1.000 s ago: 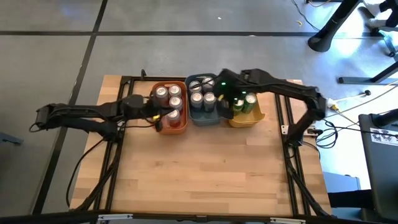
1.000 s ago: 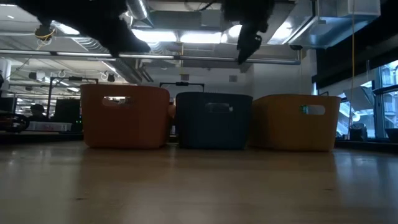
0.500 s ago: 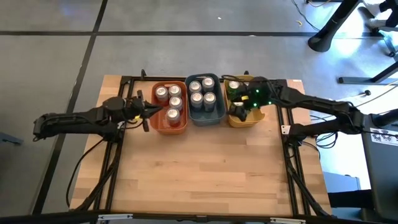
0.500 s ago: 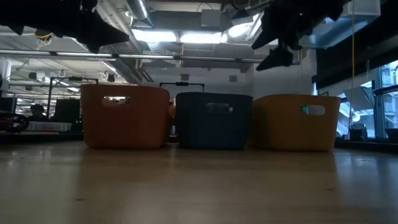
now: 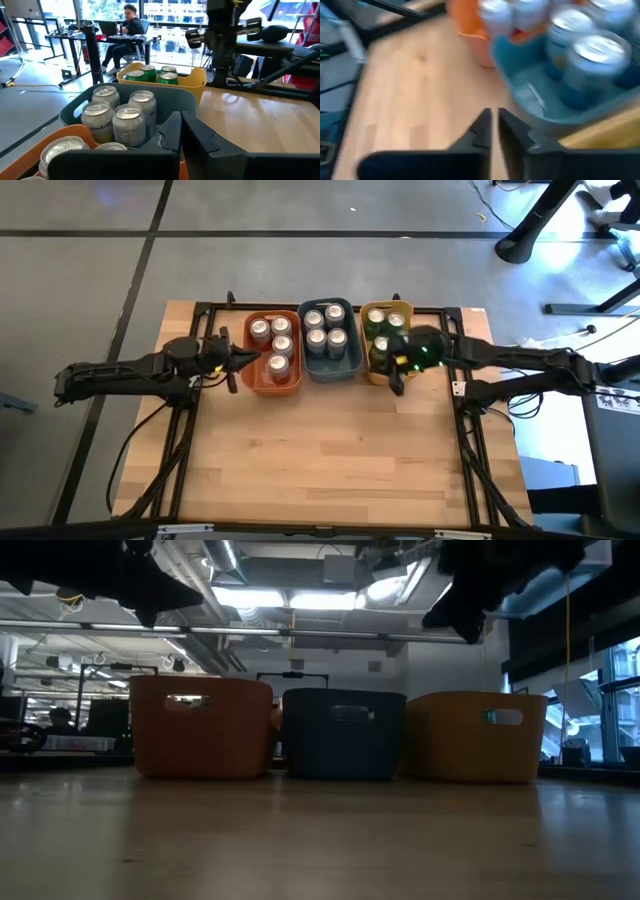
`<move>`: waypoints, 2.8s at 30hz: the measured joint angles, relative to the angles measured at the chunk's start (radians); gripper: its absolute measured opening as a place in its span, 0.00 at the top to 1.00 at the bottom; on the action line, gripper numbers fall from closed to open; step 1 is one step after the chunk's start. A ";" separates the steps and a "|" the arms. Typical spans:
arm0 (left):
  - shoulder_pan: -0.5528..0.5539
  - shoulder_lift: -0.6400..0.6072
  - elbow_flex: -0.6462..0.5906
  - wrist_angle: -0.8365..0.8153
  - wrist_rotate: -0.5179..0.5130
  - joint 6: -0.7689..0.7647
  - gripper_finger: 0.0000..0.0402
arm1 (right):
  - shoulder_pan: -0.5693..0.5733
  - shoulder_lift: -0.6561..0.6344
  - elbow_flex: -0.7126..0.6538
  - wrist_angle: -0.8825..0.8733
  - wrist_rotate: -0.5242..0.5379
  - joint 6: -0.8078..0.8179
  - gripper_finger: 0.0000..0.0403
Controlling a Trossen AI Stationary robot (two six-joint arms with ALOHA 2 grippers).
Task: Sort soda cans
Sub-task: Return to Home Position
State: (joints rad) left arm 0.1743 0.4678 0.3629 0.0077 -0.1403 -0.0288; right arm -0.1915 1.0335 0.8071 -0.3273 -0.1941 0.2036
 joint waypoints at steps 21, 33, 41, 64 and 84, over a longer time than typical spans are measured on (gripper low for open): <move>-0.018 -0.139 -0.275 0.171 0.013 -0.014 1.00 | 0.100 -0.460 -0.499 0.404 0.174 -0.037 0.94; -0.010 -0.296 -0.353 0.132 0.009 -0.046 1.00 | 0.100 -0.746 -0.657 0.416 0.150 -0.023 0.94; -0.010 -0.410 -0.353 0.098 0.036 -0.038 1.00 | 0.100 -0.922 -0.736 0.432 0.149 0.007 0.94; -0.023 -0.457 -0.353 0.023 0.014 0.067 0.99 | 0.100 -1.031 -0.797 0.358 0.235 -0.011 0.94; -0.023 -0.458 -0.353 0.023 0.014 0.081 0.98 | 0.100 -1.010 -0.799 0.351 0.216 -0.054 0.94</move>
State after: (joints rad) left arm 0.1513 0.0101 0.0097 0.0304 -0.1265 0.0525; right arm -0.0917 0.0238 0.0082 0.0234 0.0220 0.1498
